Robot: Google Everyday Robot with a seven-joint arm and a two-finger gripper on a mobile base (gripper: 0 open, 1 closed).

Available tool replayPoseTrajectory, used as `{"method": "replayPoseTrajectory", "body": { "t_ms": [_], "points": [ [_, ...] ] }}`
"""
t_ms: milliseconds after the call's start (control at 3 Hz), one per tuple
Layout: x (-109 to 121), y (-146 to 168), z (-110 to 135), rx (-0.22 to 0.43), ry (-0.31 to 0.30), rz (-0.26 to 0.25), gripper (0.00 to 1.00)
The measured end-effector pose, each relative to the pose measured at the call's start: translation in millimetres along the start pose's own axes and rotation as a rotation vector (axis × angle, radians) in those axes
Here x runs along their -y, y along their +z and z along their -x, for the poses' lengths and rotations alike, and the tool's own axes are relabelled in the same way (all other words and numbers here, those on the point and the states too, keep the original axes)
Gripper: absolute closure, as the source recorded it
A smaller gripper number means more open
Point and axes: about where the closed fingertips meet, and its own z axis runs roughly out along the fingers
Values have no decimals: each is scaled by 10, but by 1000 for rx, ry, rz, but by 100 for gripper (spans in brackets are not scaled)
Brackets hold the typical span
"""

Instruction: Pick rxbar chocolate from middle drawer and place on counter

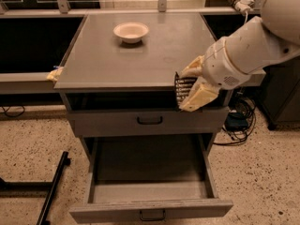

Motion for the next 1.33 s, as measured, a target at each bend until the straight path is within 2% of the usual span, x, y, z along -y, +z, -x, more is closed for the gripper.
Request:
{"method": "replayPoseTrajectory", "body": {
  "t_ms": [333, 667, 1000, 1333],
  "points": [
    [143, 87, -17, -4, -1, -13, 100],
    [492, 273, -81, 0, -13, -15, 100],
    [1011, 496, -134, 21, -24, -29, 100],
    [1468, 718, -128, 80, -13, -48, 100]
  ]
}}
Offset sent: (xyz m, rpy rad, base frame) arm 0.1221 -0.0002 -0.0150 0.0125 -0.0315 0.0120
